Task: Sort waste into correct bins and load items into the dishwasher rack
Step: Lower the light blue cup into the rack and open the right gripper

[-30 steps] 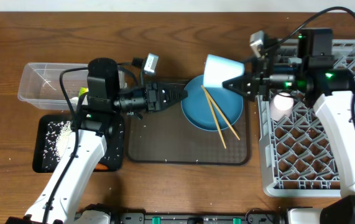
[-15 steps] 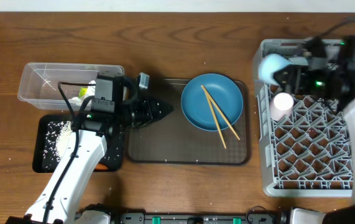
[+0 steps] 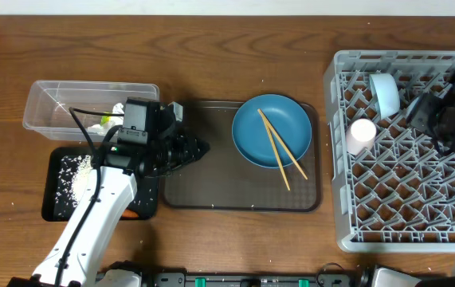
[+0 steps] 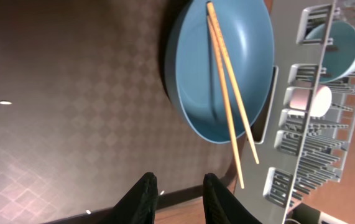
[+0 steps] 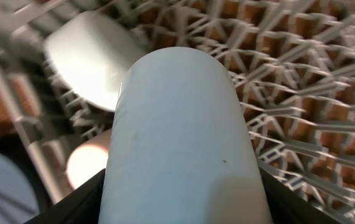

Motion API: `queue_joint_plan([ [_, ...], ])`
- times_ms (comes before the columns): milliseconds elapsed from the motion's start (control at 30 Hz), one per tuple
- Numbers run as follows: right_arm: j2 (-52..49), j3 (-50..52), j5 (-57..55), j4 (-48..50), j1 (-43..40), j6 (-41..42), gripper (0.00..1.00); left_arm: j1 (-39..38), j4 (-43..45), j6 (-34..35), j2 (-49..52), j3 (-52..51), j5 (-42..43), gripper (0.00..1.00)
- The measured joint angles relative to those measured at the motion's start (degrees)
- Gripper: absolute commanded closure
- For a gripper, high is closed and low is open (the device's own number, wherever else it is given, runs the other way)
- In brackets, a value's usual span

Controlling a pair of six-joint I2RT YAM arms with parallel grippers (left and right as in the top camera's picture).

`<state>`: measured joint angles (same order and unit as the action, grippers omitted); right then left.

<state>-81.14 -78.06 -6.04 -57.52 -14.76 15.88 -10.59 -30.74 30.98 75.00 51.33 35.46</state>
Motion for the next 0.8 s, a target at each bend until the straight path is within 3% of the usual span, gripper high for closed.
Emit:
queue_joint_plan([
  [167,0.00,0.00,-3.72,-0.52,0.00,2.69,0.95,-0.02,-1.18,-0.02,0.00,0.00,-0.98,0.72],
  [800,-0.07,4.20,-4.52,-5.33,0.00,13.86,0.96,0.00,-2.21,-2.80,0.00,0.00,-1.77,0.71],
])
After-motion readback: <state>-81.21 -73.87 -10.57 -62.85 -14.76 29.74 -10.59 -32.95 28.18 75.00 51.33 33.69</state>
